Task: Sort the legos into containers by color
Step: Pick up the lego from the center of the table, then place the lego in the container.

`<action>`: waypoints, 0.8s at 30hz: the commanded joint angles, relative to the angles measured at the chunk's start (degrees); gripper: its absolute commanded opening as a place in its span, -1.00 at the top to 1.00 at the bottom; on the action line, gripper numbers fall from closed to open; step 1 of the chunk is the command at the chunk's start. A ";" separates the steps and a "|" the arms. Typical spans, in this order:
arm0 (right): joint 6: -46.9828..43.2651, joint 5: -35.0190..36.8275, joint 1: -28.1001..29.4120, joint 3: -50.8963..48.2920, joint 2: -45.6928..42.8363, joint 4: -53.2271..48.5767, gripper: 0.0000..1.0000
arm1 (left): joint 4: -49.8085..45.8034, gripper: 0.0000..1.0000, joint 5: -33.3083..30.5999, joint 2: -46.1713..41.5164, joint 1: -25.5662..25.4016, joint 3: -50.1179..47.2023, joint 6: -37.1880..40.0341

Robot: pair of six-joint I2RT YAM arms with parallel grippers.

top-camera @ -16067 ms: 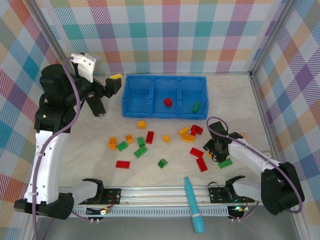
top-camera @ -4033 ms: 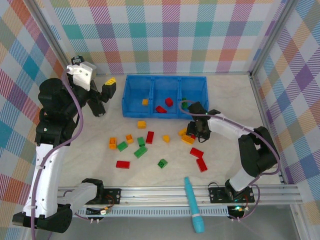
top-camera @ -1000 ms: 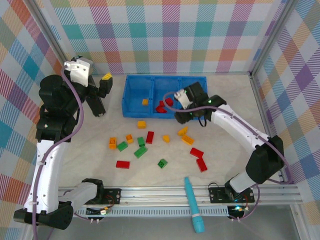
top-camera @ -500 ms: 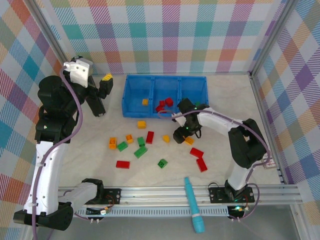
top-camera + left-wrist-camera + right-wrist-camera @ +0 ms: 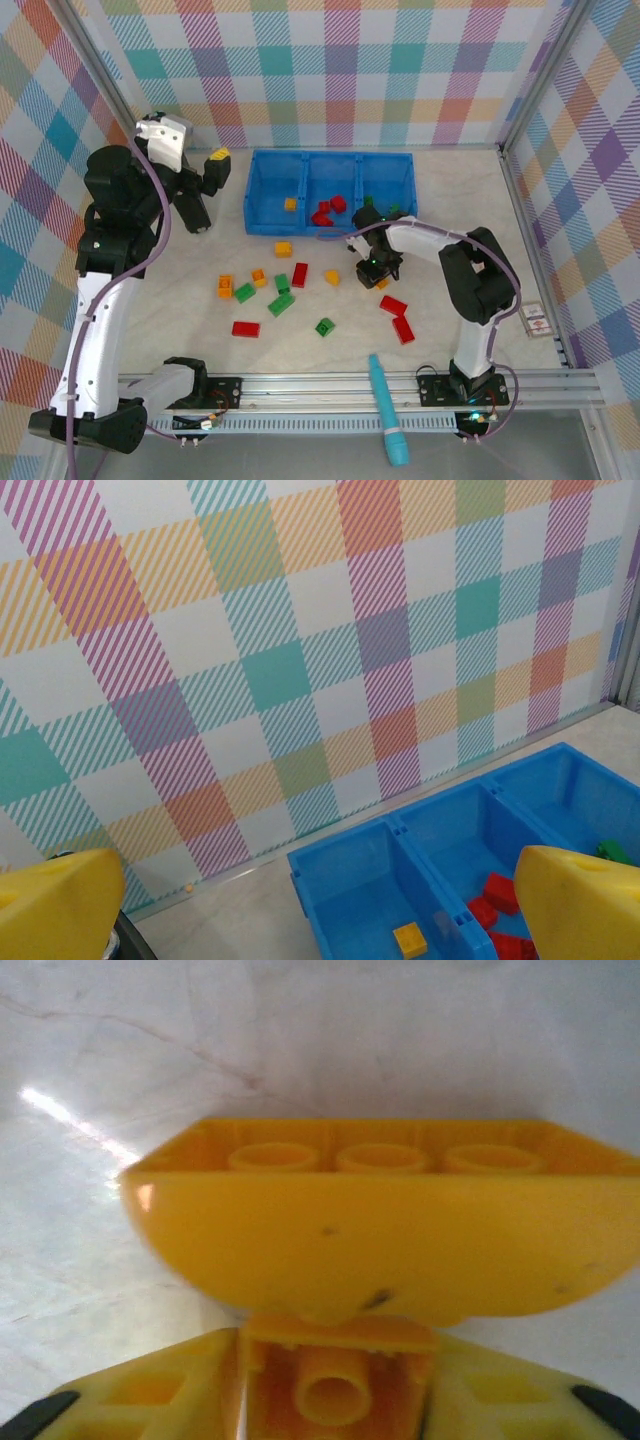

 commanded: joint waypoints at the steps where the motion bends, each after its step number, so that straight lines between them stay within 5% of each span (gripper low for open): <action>1: 1.25 -0.25 0.36 1.68 1.19 -4.95 0.35 | 0.08 -1.00 0.69 -0.89 0.56 1.42 0.18; 5: 2.04 -1.24 0.28 11.18 -0.68 -13.77 0.43 | 0.18 -1.00 0.28 -1.55 0.61 1.05 0.32; 10: -2.78 -4.76 0.63 40.34 4.28 -24.94 0.43 | 0.95 -1.00 0.05 -2.42 0.54 -0.07 0.84; 18: -5.45 -17.86 3.21 74.99 24.25 -14.84 0.40 | -0.08 -1.00 -0.60 -2.35 0.50 1.02 -0.08; 24: -3.72 -19.30 6.00 73.73 30.56 6.79 0.43 | 0.04 -1.00 -0.18 -2.28 0.44 0.89 -0.08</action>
